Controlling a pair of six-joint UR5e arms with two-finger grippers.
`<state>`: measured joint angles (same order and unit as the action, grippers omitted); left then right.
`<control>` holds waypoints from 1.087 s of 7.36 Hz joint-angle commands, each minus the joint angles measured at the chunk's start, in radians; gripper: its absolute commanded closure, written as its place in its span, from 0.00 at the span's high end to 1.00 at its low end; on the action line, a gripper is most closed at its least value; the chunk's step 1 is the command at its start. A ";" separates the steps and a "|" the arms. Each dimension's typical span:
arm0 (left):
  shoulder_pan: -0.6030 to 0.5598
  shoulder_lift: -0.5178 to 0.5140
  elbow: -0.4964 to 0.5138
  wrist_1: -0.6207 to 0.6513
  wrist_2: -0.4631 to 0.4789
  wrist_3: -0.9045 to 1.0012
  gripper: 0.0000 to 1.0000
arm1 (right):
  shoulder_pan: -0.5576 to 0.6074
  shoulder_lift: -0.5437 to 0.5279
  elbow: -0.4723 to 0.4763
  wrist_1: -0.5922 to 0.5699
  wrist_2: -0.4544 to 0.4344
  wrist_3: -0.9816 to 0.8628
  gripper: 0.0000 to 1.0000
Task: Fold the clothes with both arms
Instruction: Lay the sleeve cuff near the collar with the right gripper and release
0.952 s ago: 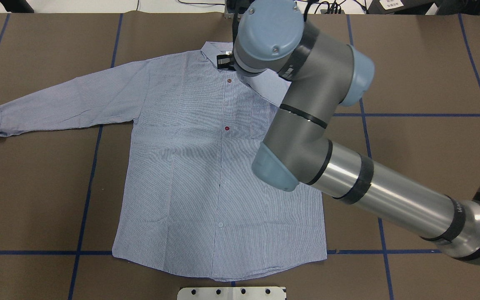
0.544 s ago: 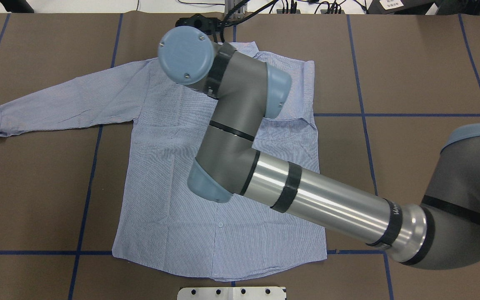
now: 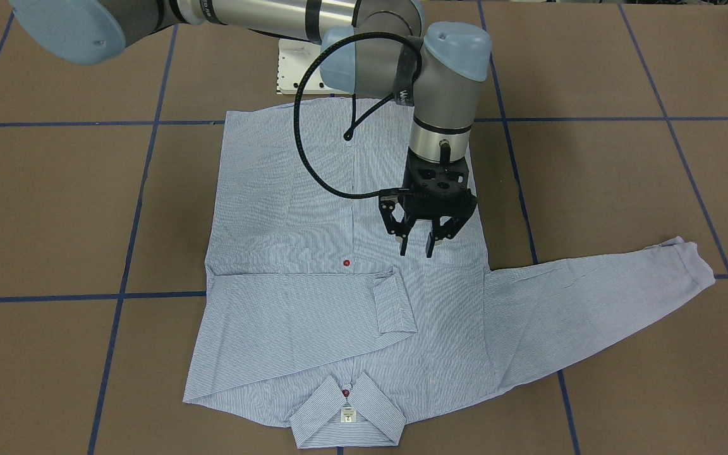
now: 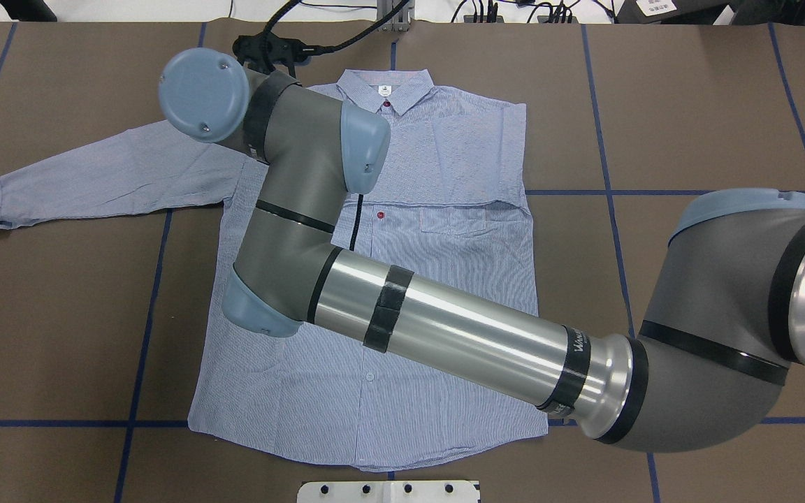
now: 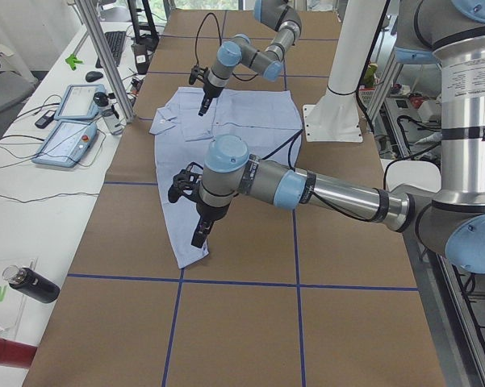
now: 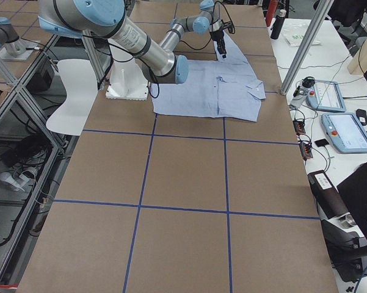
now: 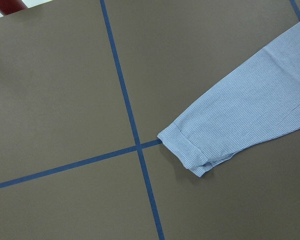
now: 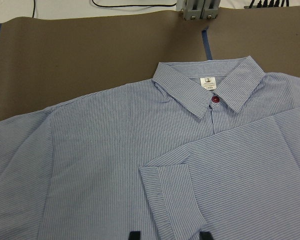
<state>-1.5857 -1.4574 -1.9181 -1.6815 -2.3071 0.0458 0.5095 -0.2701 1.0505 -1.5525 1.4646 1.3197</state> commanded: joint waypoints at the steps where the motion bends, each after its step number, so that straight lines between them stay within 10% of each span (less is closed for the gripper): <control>1: 0.000 0.009 -0.002 -0.003 0.000 0.002 1.00 | 0.003 0.005 -0.026 -0.006 0.020 0.006 1.00; 3: 0.001 0.009 -0.005 -0.003 0.000 -0.001 1.00 | 0.056 -0.111 0.063 0.018 0.110 -0.072 1.00; 5: 0.000 0.009 -0.012 -0.003 0.000 -0.001 1.00 | 0.084 -0.246 0.079 0.303 0.160 -0.068 0.98; 8: 0.000 0.009 -0.012 -0.003 0.000 0.000 1.00 | 0.049 -0.372 0.068 0.556 0.149 0.041 0.75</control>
<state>-1.5860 -1.4481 -1.9296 -1.6843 -2.3071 0.0459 0.5776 -0.5822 1.1236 -1.1144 1.6202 1.3303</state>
